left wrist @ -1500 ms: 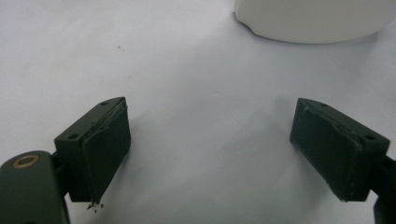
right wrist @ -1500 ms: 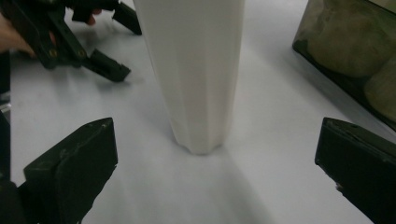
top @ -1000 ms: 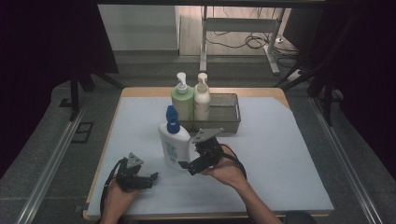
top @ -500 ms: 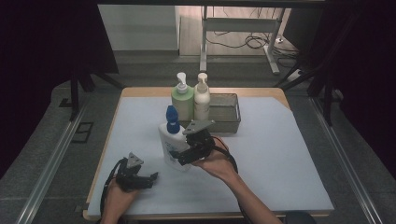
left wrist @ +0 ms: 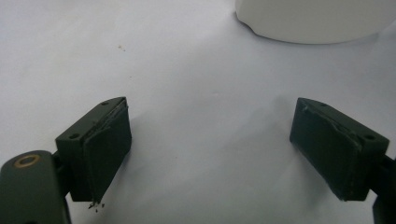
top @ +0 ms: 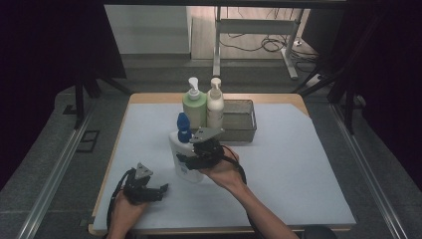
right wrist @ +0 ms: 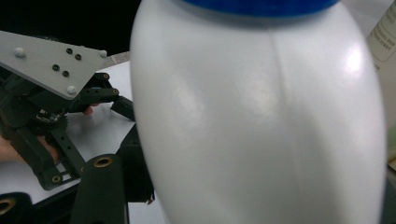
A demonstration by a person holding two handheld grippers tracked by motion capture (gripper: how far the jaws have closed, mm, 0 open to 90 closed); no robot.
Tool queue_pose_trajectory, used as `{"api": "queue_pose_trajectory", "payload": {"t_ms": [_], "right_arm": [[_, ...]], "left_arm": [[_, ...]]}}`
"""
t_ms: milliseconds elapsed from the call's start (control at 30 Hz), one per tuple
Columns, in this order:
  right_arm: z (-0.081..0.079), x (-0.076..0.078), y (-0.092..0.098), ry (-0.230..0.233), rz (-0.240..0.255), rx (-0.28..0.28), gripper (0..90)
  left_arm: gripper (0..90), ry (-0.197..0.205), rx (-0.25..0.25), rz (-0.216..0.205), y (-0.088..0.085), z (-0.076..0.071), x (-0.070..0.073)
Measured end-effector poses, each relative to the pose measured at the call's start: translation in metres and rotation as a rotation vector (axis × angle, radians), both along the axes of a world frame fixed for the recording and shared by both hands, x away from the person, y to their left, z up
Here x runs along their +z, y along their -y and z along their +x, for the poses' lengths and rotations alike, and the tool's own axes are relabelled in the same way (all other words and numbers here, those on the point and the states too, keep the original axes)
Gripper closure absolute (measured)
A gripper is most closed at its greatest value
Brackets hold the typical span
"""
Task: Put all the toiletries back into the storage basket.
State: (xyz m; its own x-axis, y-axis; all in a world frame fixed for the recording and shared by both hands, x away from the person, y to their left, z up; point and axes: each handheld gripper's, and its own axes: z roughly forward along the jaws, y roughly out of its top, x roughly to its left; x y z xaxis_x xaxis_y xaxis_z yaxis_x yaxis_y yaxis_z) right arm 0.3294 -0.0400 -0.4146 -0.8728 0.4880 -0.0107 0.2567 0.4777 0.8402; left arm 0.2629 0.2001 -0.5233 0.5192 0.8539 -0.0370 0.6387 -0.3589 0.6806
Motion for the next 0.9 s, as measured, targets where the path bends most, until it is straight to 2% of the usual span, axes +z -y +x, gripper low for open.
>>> {"api": "queue_pose_trajectory", "payload": {"t_ms": [200, 400, 500, 700, 900], "right_arm": [[-0.002, 0.002, 0.001, -0.007, -0.007, -0.016, 39.6], [-0.006, 0.005, 0.001, -0.008, -0.03, -0.006, 40.2], [-0.007, 0.007, 0.003, -0.018, -0.025, -0.002, 40.4], [-0.012, 0.015, 0.011, -0.024, -0.024, 0.004, 40.5], [-0.011, 0.02, 0.026, -0.038, -0.02, -0.018, 40.4]], "left_arm": [[12.7, 0.0, 0.0, 0.0, 0.0, 0.0, 0.0], [12.8, 0.0, 0.003, -0.003, 0.0, 0.0, 0.0], [12.8, 0.001, 0.006, -0.005, 0.0, 0.0, 0.0], [12.9, -0.002, 0.003, -0.001, 0.0, 0.0, 0.0], [12.9, -0.002, -0.001, 0.0, 0.0, 0.0, 0.0]]}}
